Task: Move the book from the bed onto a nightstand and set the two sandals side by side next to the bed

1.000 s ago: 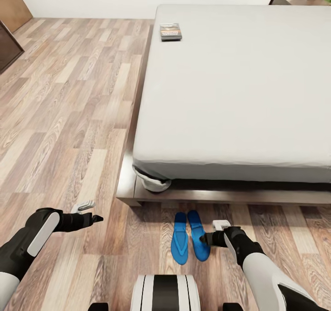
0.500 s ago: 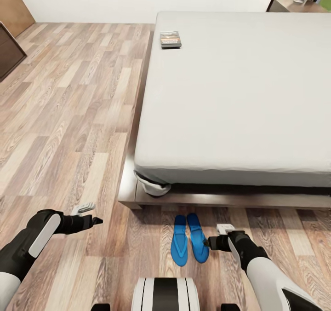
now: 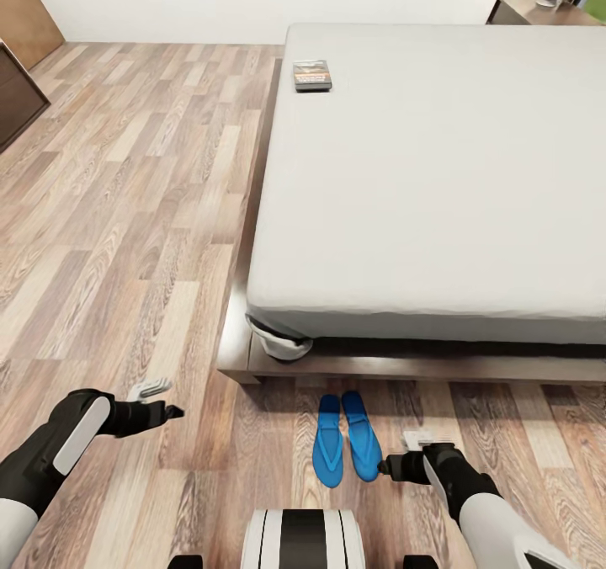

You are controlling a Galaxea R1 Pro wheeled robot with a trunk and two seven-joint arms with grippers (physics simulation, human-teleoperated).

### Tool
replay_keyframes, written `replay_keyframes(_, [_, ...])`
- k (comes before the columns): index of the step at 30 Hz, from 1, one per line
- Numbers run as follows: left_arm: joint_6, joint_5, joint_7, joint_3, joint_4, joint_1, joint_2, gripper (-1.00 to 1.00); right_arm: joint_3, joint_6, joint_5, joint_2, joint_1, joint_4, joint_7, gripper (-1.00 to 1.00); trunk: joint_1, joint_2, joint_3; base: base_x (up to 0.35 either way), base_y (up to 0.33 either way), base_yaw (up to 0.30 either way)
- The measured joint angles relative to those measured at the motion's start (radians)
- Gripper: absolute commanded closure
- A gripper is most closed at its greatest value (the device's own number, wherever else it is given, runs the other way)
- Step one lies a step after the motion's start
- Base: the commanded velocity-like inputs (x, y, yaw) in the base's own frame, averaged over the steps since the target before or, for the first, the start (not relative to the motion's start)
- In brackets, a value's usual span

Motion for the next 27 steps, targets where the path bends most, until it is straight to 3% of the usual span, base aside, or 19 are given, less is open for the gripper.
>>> replay_keyframes(9, [-0.006,-0.002,0.015,-0.001,0.017,0.0,-0.001,-1.0,0.001,0.0,0.001,-0.001,0.031,0.0,0.0,-1.0,-0.027,0.049,0.022,0.0,0.0,0.0])
replay_keyframes(16, [-0.008,-0.003,0.02,-0.001,0.026,0.0,-0.001,-1.0,0.002,0.0,0.005,-0.001,0.043,0.0,0.0,-1.0,-0.027,0.049,0.022,0.0,0.0,0.0])
replay_keyframes(27, [-0.013,-0.008,0.022,-0.002,0.035,0.001,-0.002,-1.0,0.002,-0.016,0.005,0.0,0.047,-0.001,0.0,-1.0,-0.069,0.126,0.056,0.0,0.0,0.0])
